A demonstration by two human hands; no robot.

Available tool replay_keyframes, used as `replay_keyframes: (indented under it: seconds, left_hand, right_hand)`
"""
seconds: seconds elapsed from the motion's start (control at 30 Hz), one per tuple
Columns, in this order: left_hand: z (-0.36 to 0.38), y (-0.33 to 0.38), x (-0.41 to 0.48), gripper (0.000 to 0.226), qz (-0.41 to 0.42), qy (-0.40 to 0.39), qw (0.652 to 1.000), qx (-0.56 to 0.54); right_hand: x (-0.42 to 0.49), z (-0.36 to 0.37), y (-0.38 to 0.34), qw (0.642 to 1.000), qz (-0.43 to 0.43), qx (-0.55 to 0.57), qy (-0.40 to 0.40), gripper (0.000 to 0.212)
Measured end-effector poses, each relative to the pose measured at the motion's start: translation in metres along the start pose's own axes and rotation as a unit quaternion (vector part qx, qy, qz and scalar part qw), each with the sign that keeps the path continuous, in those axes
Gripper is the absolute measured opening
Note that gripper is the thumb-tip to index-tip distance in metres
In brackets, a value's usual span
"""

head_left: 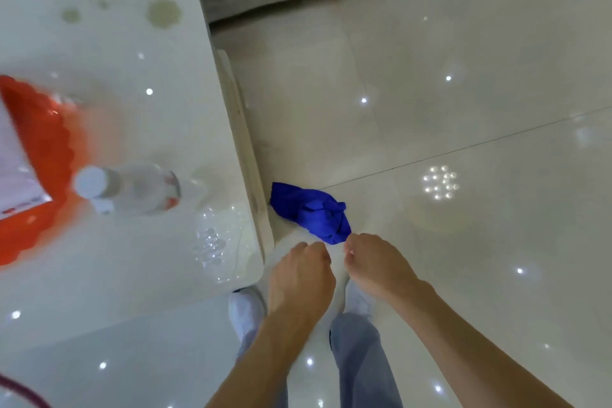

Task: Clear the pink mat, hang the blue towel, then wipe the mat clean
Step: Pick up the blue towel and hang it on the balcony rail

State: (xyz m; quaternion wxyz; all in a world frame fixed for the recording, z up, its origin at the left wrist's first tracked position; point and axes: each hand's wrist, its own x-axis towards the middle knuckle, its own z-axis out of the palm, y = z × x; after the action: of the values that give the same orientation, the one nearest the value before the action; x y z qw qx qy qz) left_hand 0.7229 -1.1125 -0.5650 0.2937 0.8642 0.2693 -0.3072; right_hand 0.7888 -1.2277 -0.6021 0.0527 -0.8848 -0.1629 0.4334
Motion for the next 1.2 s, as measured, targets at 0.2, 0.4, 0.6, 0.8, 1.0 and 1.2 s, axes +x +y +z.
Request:
replay_keyframes:
  seconds: [0.2,0.4,0.6,0.8,1.0,1.2]
  left_hand:
    - [0.13,-0.034,0.086,0.038,-0.053,0.014,0.998,-0.041]
    - [0.217,-0.075,0.171,0.03,-0.067,0.025,0.997,-0.001]
    - [0.258,-0.123,0.227,0.027,-0.088,0.023,0.996,0.008]
    - [0.263,-0.144,0.225,0.027,-0.093,0.046,0.994,-0.035]
    - [0.232,-0.102,0.184,0.03,-0.113,0.082,0.98,-0.143]
    - [0.155,-0.043,0.139,0.028,-0.17,0.153,0.904,-0.361]
  right_hand:
    - [0.109,0.112,0.045,0.999,-0.027,-0.046,0.0,0.023]
    - [0.219,0.185,0.076,0.993,-0.046,-0.095,0.06,0.035]
    - [0.328,0.225,0.07,0.995,-0.03,-0.065,0.065,0.102]
    - [0.343,0.252,0.067,0.988,-0.023,-0.125,0.093,0.078]
    - [0.268,0.204,0.07,0.992,-0.051,0.034,0.114,0.046]
    - [0.162,0.11,0.058,0.962,-0.059,0.223,0.148,0.03]
